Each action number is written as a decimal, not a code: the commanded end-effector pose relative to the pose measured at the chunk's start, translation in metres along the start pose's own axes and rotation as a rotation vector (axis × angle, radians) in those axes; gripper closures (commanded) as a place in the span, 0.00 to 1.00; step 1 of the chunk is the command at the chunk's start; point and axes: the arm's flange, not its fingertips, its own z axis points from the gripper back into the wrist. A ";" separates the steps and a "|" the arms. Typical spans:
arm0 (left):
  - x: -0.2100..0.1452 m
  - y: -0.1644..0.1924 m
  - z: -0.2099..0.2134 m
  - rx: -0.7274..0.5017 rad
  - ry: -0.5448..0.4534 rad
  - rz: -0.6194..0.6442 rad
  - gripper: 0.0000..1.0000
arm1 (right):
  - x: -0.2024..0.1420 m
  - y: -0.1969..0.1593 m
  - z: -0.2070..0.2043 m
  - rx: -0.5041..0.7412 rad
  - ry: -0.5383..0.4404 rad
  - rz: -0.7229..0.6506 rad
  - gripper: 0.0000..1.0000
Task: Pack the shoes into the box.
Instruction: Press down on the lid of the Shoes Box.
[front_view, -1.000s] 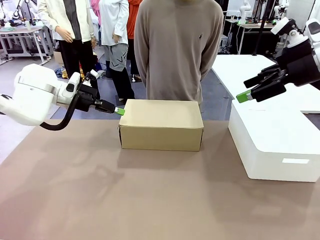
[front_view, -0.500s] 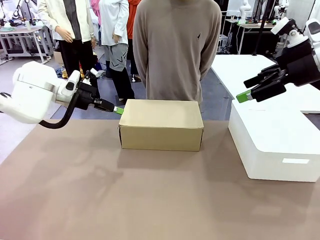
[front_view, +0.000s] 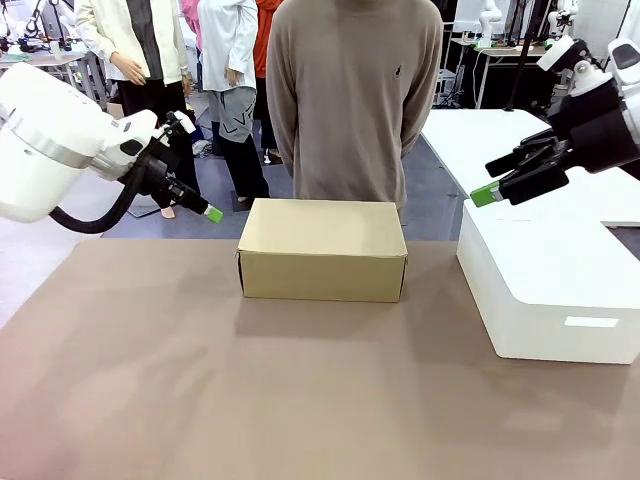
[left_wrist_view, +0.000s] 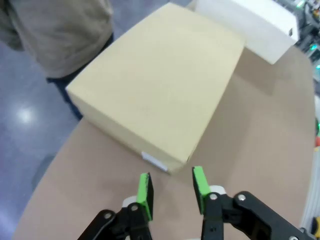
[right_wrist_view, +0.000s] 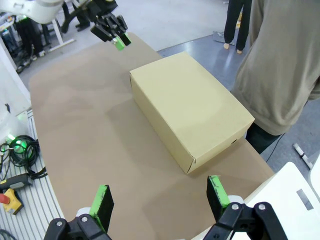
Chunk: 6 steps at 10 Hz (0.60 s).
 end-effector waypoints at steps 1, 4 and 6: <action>-0.010 -0.028 0.009 0.085 0.066 0.026 0.00 | 0.027 -0.008 -0.011 -0.008 0.063 -0.011 0.00; -0.017 -0.058 0.032 0.189 -0.012 -0.018 0.00 | 0.066 -0.015 -0.045 -0.061 0.093 -0.026 0.00; -0.021 -0.076 0.050 0.163 -0.035 -0.038 0.00 | 0.088 -0.017 -0.079 -0.043 0.139 0.012 0.00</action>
